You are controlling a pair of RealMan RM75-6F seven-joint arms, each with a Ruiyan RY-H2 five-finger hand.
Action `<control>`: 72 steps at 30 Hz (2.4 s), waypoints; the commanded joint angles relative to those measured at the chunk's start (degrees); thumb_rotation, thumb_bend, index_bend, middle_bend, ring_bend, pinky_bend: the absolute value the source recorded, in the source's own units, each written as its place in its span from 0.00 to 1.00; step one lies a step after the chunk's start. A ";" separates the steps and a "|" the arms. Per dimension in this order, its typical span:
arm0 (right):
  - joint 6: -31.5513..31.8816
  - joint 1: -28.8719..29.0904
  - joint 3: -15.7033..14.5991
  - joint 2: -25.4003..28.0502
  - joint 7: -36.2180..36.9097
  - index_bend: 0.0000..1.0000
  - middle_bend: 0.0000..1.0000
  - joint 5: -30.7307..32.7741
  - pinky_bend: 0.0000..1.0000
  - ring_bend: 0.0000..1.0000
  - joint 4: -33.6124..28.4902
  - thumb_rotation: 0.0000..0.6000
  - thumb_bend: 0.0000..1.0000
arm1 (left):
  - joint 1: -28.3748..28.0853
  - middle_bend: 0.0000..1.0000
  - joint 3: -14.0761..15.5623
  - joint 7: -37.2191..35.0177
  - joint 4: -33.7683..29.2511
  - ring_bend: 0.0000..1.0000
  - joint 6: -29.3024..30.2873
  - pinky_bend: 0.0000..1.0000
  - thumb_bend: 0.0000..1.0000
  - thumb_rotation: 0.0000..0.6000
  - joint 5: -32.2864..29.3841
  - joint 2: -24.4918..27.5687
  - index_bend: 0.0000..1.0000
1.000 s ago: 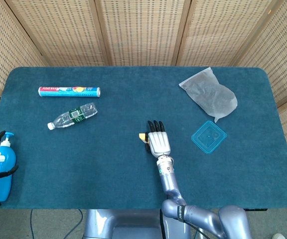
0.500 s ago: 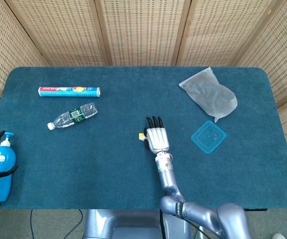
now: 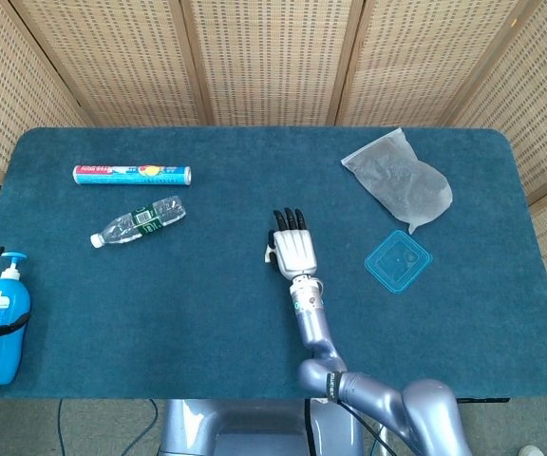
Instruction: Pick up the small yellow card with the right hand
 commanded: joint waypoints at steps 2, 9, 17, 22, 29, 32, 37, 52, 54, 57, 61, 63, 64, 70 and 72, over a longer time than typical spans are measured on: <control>-1.20 2.07 1.12 -0.52 0.98 0.74 0.19 0.37 0.01 0.00 2.61 1.00 0.58 | -0.12 0.00 -0.09 -0.05 0.12 0.00 -0.39 0.01 0.18 1.00 -0.33 0.03 0.00; -2.36 5.51 2.92 -0.55 2.96 0.74 0.19 0.76 0.01 0.00 6.49 1.00 0.58 | -0.37 0.00 -0.29 0.11 0.56 0.00 -1.02 0.01 0.19 1.00 -1.01 -0.20 0.00; 0.10 6.42 3.67 1.85 4.53 0.74 0.20 0.14 0.01 0.00 5.11 1.00 0.58 | -0.48 0.00 -0.30 0.29 0.52 0.00 -1.19 0.01 0.18 1.00 -1.07 -0.25 0.00; 2.59 3.17 3.46 5.23 5.26 0.74 0.19 0.58 0.01 0.00 -0.82 1.00 0.58 | -0.44 0.00 -0.07 0.52 0.28 0.00 -0.94 0.01 0.18 1.00 -0.56 -0.25 0.00; 5.46 -6.64 2.96 14.68 9.55 0.74 0.19 2.49 0.01 0.00 -18.67 1.00 0.58 | -0.11 0.00 0.25 1.36 -0.46 0.00 0.48 0.01 0.18 1.00 0.73 -0.24 0.00; 6.86 -11.49 2.46 20.22 11.28 0.74 0.19 3.01 0.01 0.00 -27.86 1.00 0.58 | 0.17 0.00 0.38 1.79 -1.02 0.00 1.42 0.01 0.19 1.00 1.38 -0.16 0.00; 10.47 -18.63 1.36 29.03 13.70 0.74 0.19 2.06 0.01 0.00 -41.53 1.00 0.58 | 0.65 0.00 0.73 2.57 -1.96 0.00 3.09 0.01 0.18 1.00 2.83 -0.06 0.00; 18.75 -35.60 -8.91 47.36 25.55 0.74 0.19 -9.61 0.01 0.00 -66.40 1.00 0.58 | 1.74 0.00 1.84 4.45 -3.81 0.00 6.65 0.01 0.18 1.00 6.66 -0.07 0.00; 18.91 -37.19 -10.90 48.58 28.47 0.75 0.19 -11.53 0.01 0.00 -67.19 1.00 0.58 | 1.89 0.00 1.96 4.60 -3.96 0.00 7.01 0.01 0.18 1.00 7.01 -0.04 0.00; 18.82 -39.76 -14.41 50.51 34.03 0.75 0.19 -14.79 0.01 0.00 -68.19 1.00 0.58 | 2.03 0.00 2.06 4.76 -4.16 0.00 7.45 0.01 0.18 1.00 7.47 -0.03 0.00; 19.24 -42.66 -19.12 52.56 41.96 0.75 0.19 -20.49 0.01 0.00 -68.13 1.00 0.58 | 1.95 0.00 2.08 5.15 -4.09 0.00 7.18 0.01 0.18 1.00 7.41 -0.20 0.00; 19.53 -43.22 -20.19 52.76 43.73 0.75 0.19 -22.01 0.01 0.00 -68.15 1.00 0.58 | 1.90 0.00 2.13 5.29 -4.02 0.00 7.05 0.01 0.18 1.00 7.41 -0.31 0.00; 19.64 -43.52 -21.06 52.84 44.71 0.75 0.19 -23.25 0.01 0.00 -68.31 1.00 0.58 | 1.86 0.00 2.15 5.45 -3.94 0.00 6.98 0.01 0.18 1.00 7.43 -0.41 0.00; 19.07 -43.77 -25.25 52.05 45.93 0.75 0.18 -29.09 0.01 0.00 -69.65 1.00 0.58 | 1.87 0.00 2.18 5.69 -3.87 0.00 7.00 0.01 0.18 1.00 7.54 -0.55 0.00; 18.78 -43.90 -26.93 51.42 45.63 0.75 0.18 -30.86 0.01 0.00 -69.93 1.00 0.58 | 1.95 0.00 2.09 5.44 -3.87 0.00 7.17 0.01 0.18 1.00 7.49 -0.48 0.00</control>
